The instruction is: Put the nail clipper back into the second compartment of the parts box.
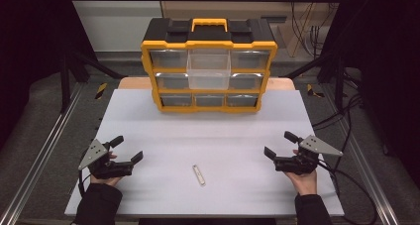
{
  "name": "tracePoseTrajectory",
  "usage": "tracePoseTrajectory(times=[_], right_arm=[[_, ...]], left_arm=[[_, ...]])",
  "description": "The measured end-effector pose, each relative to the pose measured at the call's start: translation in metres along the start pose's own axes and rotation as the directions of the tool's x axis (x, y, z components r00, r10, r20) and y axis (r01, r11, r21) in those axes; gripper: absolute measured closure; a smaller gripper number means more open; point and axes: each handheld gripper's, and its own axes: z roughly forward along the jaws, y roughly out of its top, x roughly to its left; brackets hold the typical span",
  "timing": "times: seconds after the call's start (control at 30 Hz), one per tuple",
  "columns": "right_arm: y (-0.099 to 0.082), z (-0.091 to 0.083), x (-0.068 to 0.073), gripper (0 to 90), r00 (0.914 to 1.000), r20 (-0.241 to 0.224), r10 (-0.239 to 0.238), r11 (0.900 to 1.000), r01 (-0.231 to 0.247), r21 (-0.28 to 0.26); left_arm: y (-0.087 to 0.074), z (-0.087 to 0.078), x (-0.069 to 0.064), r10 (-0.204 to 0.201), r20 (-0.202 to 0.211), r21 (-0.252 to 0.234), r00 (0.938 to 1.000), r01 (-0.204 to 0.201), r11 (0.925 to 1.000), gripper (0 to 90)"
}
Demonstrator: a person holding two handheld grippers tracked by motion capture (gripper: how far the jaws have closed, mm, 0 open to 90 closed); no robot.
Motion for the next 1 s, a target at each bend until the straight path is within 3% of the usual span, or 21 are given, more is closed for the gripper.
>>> tracePoseTrajectory(times=[0.5,1.0], right_arm=[[0.011,0.014,0.024,1.2,0.9989,-0.036,-0.029,0.9982,0.031,0.052],[0.014,0.039,0.049,1.2,0.9961,-0.077,-0.043,0.9928,0.051,0.109]], left_arm=[[0.0,0.0,0.001,-0.002,-0.011,0.009,0.9999,0.002,1.0,2.6],[0.0,0.001,0.001,0.0,-0.015,0.014,0.9999,0.001,0.9999,2.6]])
